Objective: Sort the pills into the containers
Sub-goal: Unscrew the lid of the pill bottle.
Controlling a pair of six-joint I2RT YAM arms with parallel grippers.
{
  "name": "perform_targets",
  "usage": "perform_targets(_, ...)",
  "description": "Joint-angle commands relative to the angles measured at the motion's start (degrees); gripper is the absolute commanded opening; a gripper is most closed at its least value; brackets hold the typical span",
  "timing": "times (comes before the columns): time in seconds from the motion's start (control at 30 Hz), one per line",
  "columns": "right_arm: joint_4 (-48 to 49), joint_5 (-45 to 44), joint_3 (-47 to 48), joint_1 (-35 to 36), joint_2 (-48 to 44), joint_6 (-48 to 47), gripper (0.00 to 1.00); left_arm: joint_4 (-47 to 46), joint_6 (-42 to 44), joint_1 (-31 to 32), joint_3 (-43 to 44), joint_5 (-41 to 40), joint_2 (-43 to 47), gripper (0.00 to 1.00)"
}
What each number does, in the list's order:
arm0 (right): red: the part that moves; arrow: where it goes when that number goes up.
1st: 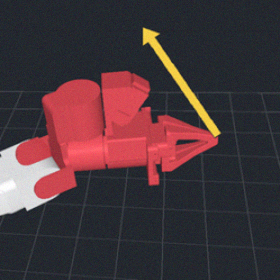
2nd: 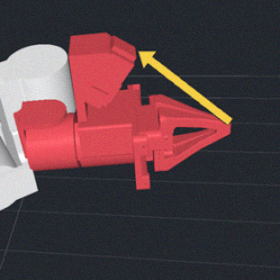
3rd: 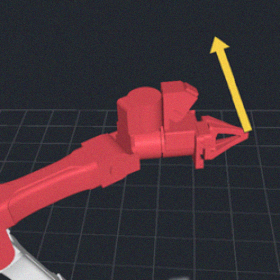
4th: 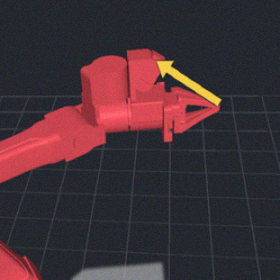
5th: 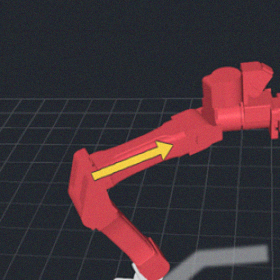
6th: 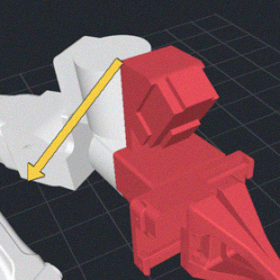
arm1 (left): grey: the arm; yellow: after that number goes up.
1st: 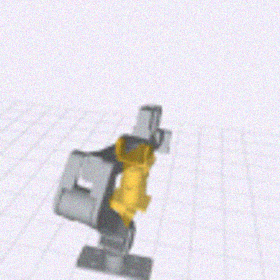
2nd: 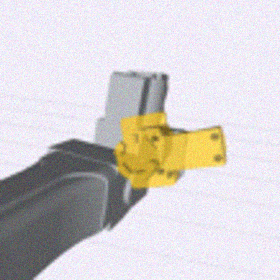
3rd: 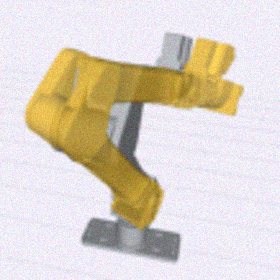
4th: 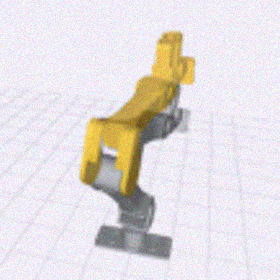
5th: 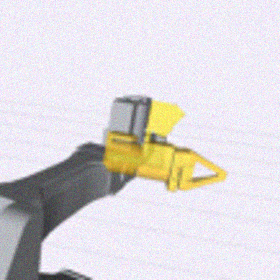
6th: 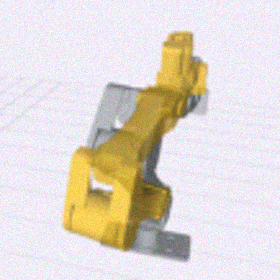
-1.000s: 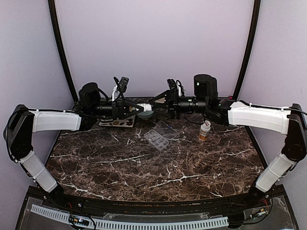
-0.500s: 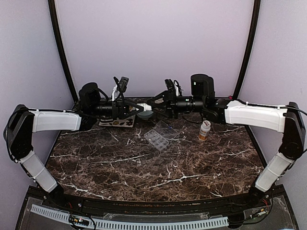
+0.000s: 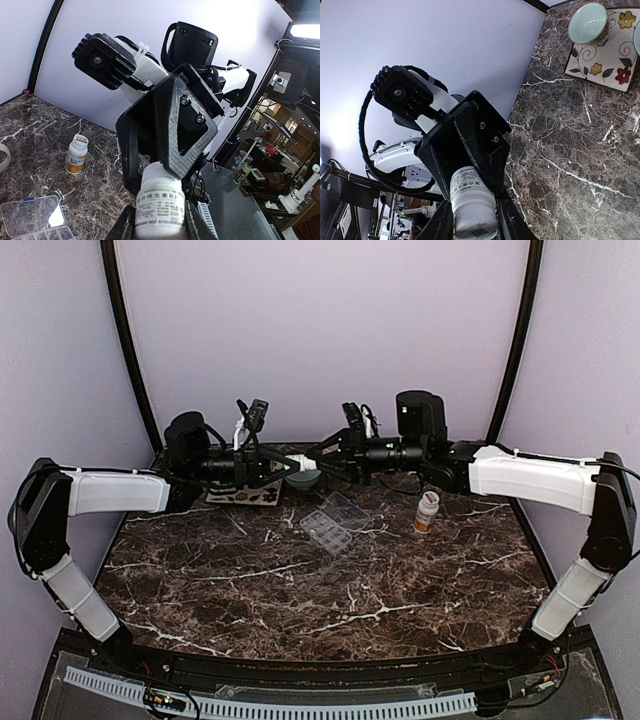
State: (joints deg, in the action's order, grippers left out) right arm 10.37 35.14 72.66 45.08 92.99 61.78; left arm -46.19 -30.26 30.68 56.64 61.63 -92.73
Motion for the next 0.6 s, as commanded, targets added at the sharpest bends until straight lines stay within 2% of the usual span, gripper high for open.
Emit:
perform_targets(0.0,0.32,1.01,2.34,1.23,0.83,-1.34,0.33,-1.19,-0.01,0.52,1.55,-0.3,-0.11,0.0)
perform_targets(0.2,-0.61,0.71,2.61,1.37,0.89,-1.99,0.34,-0.93,0.22,0.52,1.4,-0.45,0.01,0.0)
perform_targets(0.27,-0.9,0.6,2.78,1.41,0.88,-2.2,0.31,-0.83,0.36,0.49,1.24,-0.62,0.14,0.0)
perform_targets(0.47,-3.59,0.12,4.16,1.93,1.23,-4.11,0.14,-0.55,0.29,0.51,1.21,-0.72,0.11,0.0)
perform_targets(0.57,-5.09,-0.22,4.94,1.94,1.44,-5.23,0.08,0.33,0.62,0.6,1.07,-1.17,0.18,0.12)
